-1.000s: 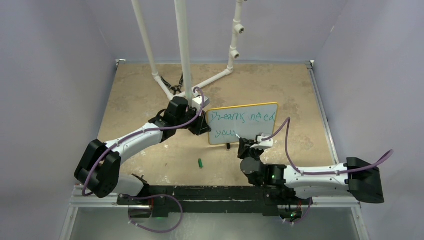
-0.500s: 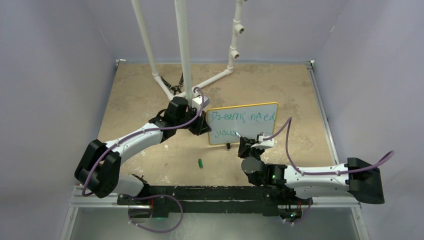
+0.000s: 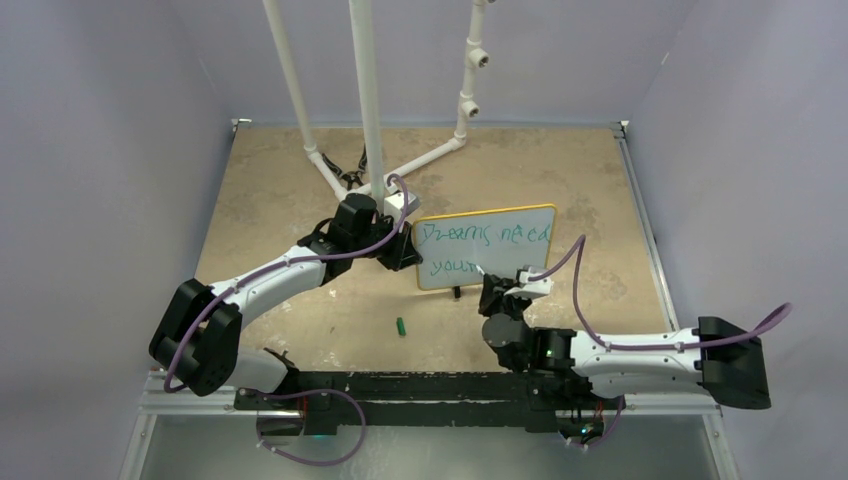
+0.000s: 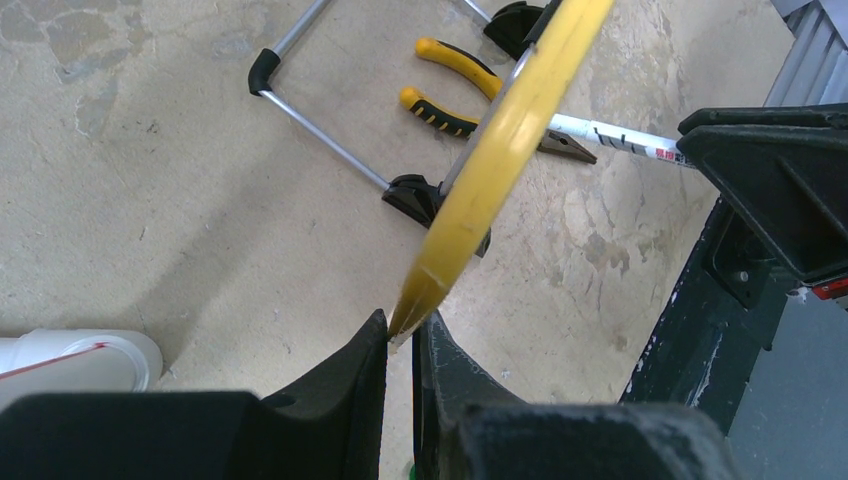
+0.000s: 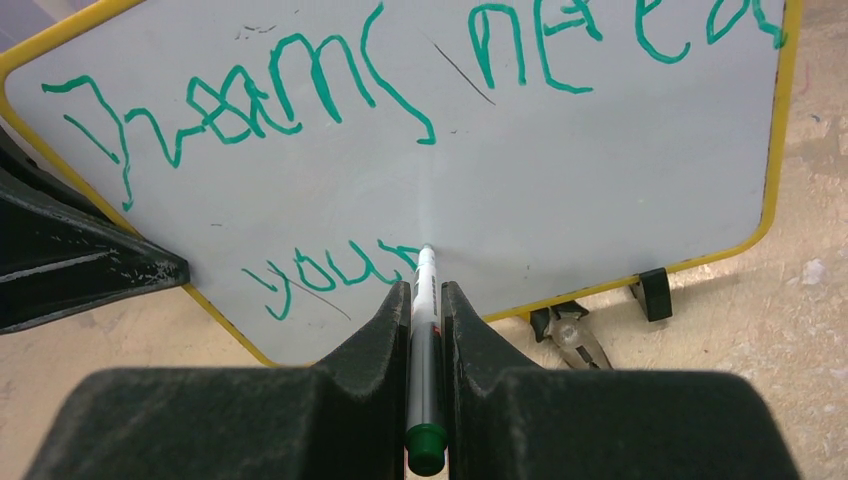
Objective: Write a sentence on the whiteboard
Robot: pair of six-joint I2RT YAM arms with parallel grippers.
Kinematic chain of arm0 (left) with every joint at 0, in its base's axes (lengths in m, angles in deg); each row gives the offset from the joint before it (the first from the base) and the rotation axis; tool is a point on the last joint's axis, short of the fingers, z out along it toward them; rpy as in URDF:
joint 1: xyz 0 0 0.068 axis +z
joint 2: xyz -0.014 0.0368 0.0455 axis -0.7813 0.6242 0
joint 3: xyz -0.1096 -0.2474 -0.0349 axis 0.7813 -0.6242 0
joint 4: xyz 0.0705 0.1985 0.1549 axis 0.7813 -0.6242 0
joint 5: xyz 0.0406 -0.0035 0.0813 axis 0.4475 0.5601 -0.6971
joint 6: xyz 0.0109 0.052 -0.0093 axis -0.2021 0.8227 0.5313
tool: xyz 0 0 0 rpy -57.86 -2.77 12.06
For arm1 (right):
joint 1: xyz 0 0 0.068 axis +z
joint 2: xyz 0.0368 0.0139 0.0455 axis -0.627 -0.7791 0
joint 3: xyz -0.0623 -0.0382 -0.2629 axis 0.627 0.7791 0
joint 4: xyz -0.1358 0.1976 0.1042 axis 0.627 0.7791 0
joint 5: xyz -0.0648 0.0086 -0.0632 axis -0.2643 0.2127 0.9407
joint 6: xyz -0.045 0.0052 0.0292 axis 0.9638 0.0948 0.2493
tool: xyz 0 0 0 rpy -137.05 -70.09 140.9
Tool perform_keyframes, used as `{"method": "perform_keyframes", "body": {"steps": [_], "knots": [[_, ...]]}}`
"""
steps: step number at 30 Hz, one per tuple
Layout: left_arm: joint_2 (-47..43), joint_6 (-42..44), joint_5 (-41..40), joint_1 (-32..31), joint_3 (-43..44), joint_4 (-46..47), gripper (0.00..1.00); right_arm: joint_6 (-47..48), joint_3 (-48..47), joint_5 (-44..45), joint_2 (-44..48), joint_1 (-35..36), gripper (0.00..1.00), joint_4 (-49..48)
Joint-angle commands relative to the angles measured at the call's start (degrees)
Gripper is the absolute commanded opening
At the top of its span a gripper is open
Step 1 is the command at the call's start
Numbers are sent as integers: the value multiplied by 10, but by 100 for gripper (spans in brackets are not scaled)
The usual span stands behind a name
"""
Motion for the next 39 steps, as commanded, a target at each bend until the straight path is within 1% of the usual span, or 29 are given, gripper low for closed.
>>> {"method": "perform_keyframes", "body": {"steps": [1,5,6,9,13,15,16,17,20,26,28,32,34,39], "knots": [[-5,3,-4,-3,25,-5,0,13,-20,26,30,-6,0,-3],[-7,5,-11,-2,29,-13,0,88,-13,-17,89,-6,0,-34],[-8,6,-14,-3,30,-15,1,105,-11,-33,109,-6,0,-39],[-13,10,-22,-3,32,-21,15,155,-12,-92,166,-6,0,-34],[-22,18,-41,-3,41,-36,34,154,-40,-129,207,-6,0,51],[-30,21,-50,-3,49,-46,42,171,-57,-146,218,-6,0,75],[-32,23,-54,-3,53,-51,49,171,-66,-151,219,-6,0,92],[-34,25,-57,-3,60,-58,53,164,-74,-152,218,-6,0,112],[-41,32,-78,-3,86,-84,65,162,-89,-162,216,-7,0,140],[-47,50,-116,-3,138,-145,74,172,-83,-191,223,-22,0,131],[-47,55,-123,-3,156,-162,76,183,-80,-226,231,-44,0,123],[-40,69,-118,-2,198,-191,80,197,-74,-309,242,-120,0,108],[-37,73,-119,-3,220,-201,81,198,-75,-327,247,-148,0,111],[-23,80,-117,-3,264,-197,81,180,-69,-342,269,-177,0,130]]}}
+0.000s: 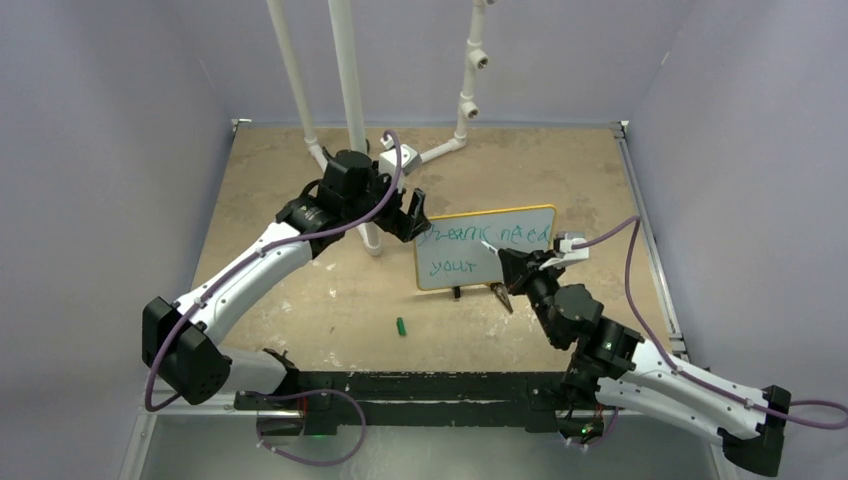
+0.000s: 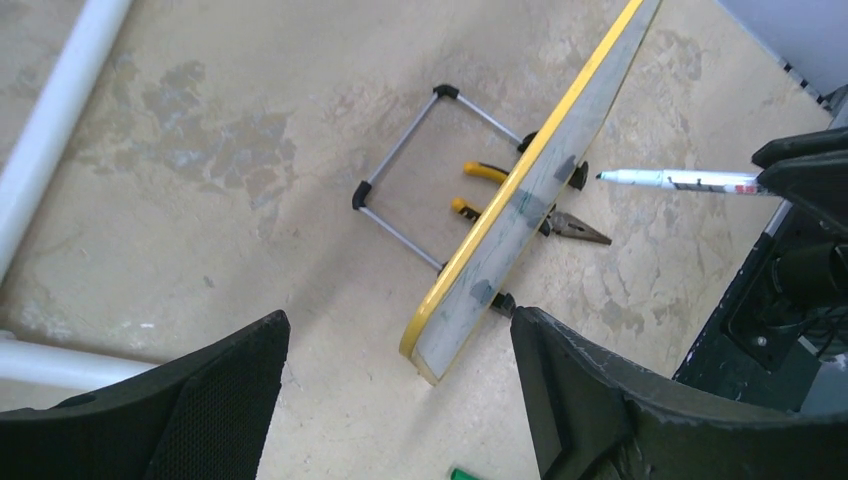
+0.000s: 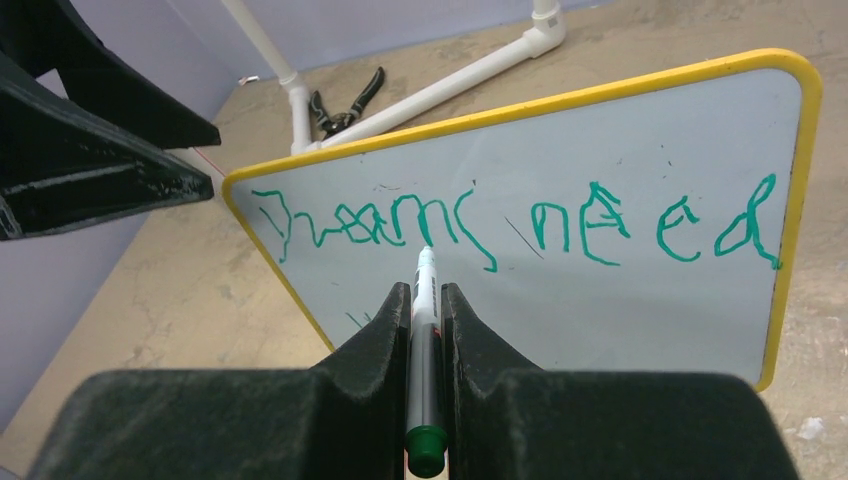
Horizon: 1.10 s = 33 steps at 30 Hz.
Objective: Write a sentence on the whiteboard
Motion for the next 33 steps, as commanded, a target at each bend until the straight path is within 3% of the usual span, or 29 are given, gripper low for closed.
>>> {"method": "perform_keyframes", "body": {"steps": [1,8,22,33], "knots": [[10,16,-10,4,62,5,81,-11,1,-36,19,-21,0,13],[61,0,66,1,109,49,81,-51,-2,3,12,-30,0,49],[177,40,108,-55,169,43,79,-80,-48,-10,-81,-30,0,96],[206,81,137,-62,173,36,42,-96,-72,-2,-88,-30,0,141]]}}
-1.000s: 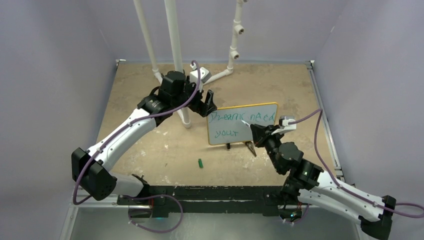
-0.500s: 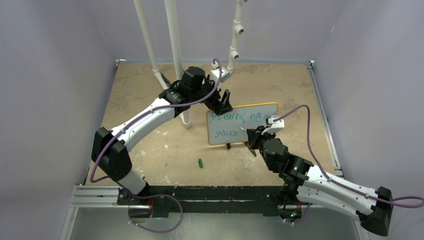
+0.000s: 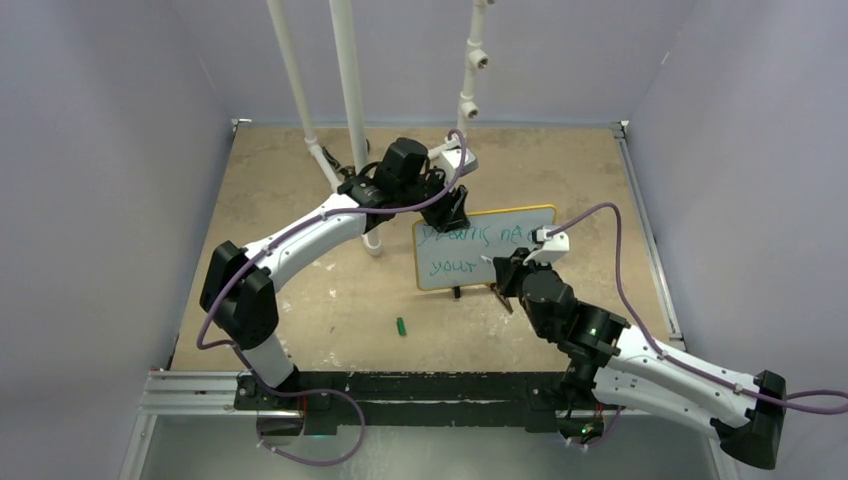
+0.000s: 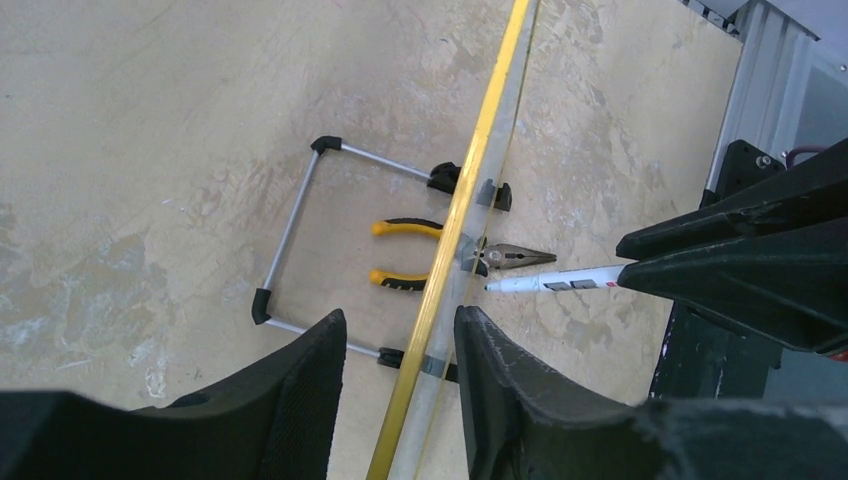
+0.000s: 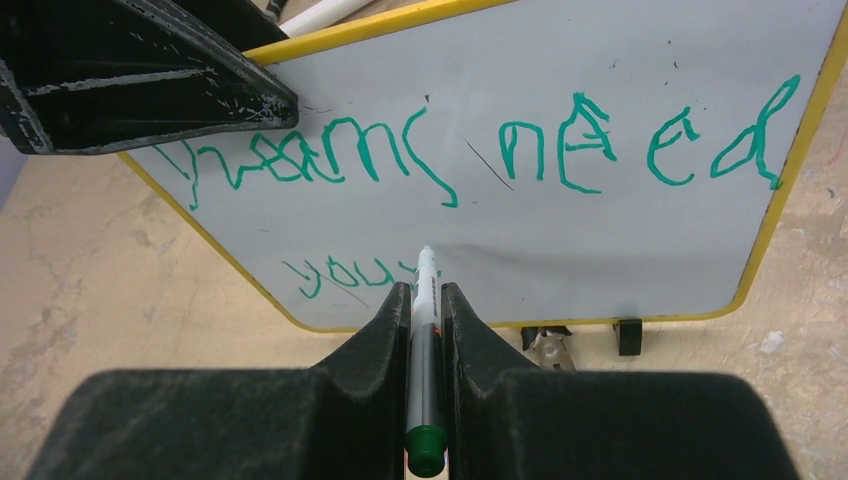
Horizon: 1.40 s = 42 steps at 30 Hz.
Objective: Write a sentence on the whiteboard
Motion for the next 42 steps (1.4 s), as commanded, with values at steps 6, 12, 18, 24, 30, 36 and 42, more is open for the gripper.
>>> {"method": "perform_keyframes", "body": {"steps": [6,12,18,24,30,36,42], "knots": [[5,63,46,-2,14,-11,15,-14,-19,4,26,-3,0,23],[2,98,66,3,16,-53,0,-2,-15,-15,43,-3,0,19],[-17,118,81,23,10,-81,0,6,-15,-9,19,-3,0,5],[-19,116,88,33,3,-82,0,13,-8,0,-11,-2,0,-25],[-15,111,81,39,-1,-76,0,14,23,2,-13,-2,0,-71],[-16,109,57,47,-5,-75,0,13,28,-3,-8,-1,0,-73],[-21,117,55,62,-5,-88,0,19,30,-10,-5,-1,0,-78]]}}
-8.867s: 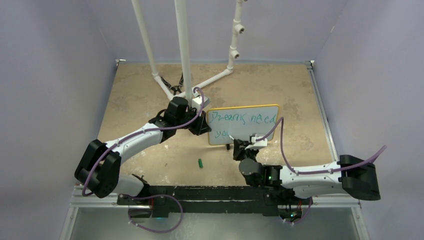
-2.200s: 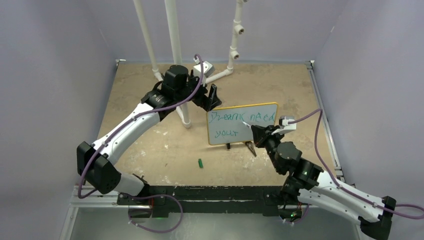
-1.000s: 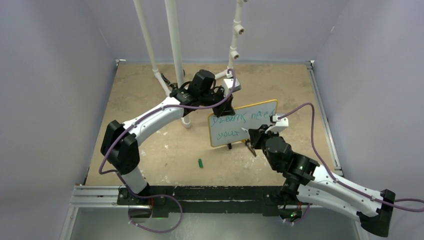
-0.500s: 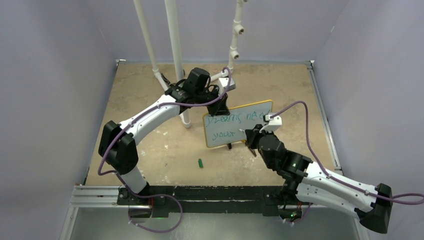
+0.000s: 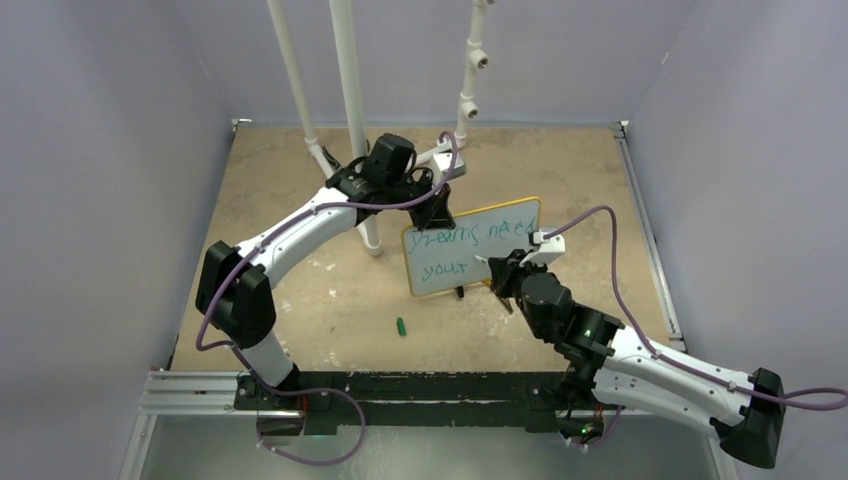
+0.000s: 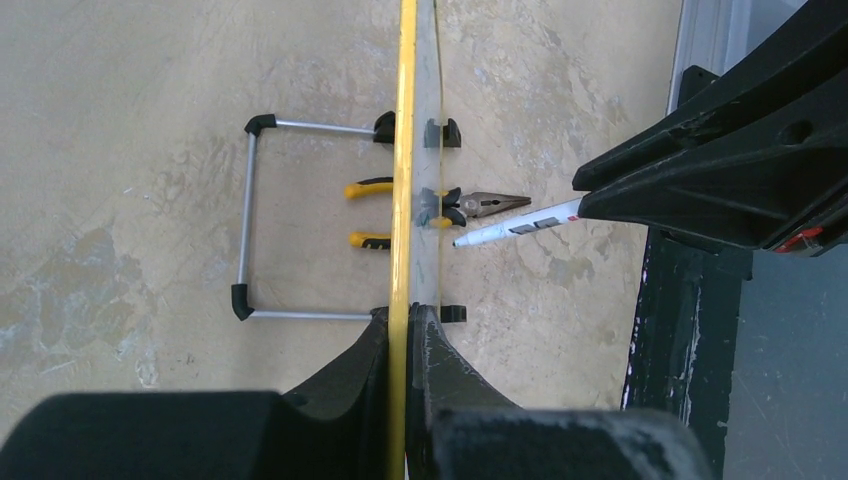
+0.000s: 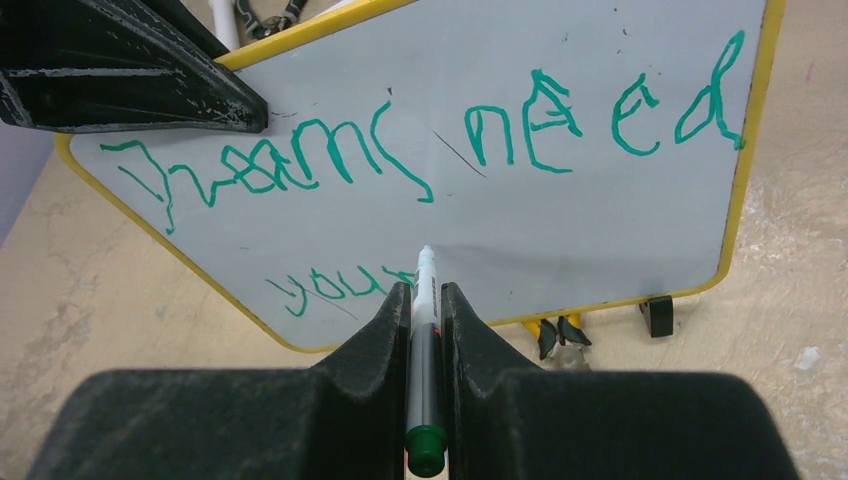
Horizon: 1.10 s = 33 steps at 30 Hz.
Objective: Write a sentence on the whiteboard
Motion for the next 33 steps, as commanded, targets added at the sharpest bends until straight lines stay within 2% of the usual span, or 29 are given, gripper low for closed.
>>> {"method": "perform_keyframes", "body": {"steps": [1,7,15,22,33], "knots": [[-20,26,-43,26,-8,-26,0,10,2,2,1,-1,0,-24],[-40,31,-17,37,-31,-30,0,18,5,-11,13,-1,0,-29],[-60,25,-21,47,-60,-15,0,9,-5,1,-4,3,0,-16],[-61,20,-24,50,-62,-9,0,6,-10,23,-28,30,0,-14],[-61,19,-19,51,-63,-8,0,3,-5,44,-48,34,0,-27]]}}
